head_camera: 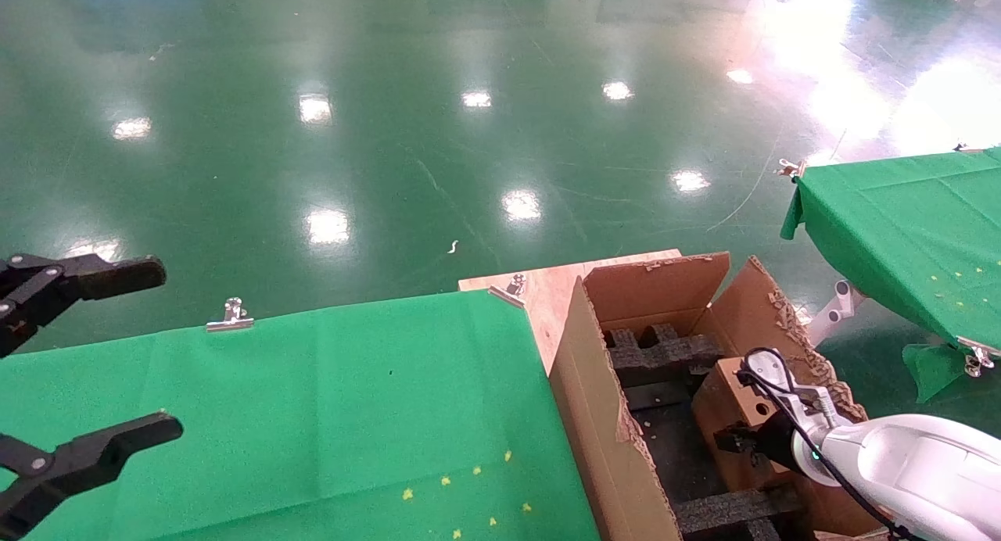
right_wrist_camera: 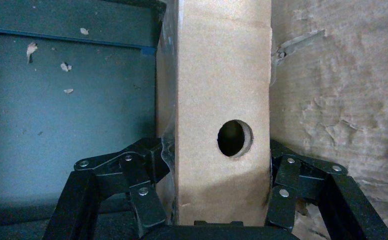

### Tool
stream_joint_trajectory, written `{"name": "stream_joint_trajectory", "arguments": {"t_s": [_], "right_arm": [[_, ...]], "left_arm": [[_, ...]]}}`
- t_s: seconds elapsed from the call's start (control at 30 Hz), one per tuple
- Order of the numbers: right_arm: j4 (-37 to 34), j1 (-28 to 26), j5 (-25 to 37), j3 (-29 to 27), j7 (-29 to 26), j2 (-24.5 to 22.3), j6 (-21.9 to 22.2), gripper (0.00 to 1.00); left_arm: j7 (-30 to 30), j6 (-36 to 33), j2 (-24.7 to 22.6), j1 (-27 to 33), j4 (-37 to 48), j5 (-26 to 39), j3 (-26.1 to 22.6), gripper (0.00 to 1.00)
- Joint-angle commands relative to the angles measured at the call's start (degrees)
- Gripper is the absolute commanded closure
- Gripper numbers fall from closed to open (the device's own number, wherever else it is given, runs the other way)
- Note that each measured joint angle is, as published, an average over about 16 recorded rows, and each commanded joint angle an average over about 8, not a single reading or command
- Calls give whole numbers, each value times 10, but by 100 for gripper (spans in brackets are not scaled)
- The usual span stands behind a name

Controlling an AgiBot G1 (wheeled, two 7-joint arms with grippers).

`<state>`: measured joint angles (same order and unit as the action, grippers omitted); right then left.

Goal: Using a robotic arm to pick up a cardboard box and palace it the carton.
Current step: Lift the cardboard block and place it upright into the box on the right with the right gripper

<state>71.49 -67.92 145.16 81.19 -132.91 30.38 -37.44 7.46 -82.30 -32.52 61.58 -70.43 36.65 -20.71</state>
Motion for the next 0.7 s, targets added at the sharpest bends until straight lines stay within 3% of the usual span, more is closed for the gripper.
{"name": "stream_joint_trajectory", "arguments": {"t_s": [0.03, 0.1, 0.7], "right_arm": [[-5, 2, -3, 2, 4, 2, 5, 19], [-7, 2, -3, 2, 6, 3, 6, 0], [3, -9, 3, -4, 4, -5, 3, 0]], "left_arm": [[0, 0, 0, 0, 0, 0, 0, 0], [0, 0, 0, 0, 0, 0, 0, 0], [0, 0, 0, 0, 0, 0, 0, 0]]}}
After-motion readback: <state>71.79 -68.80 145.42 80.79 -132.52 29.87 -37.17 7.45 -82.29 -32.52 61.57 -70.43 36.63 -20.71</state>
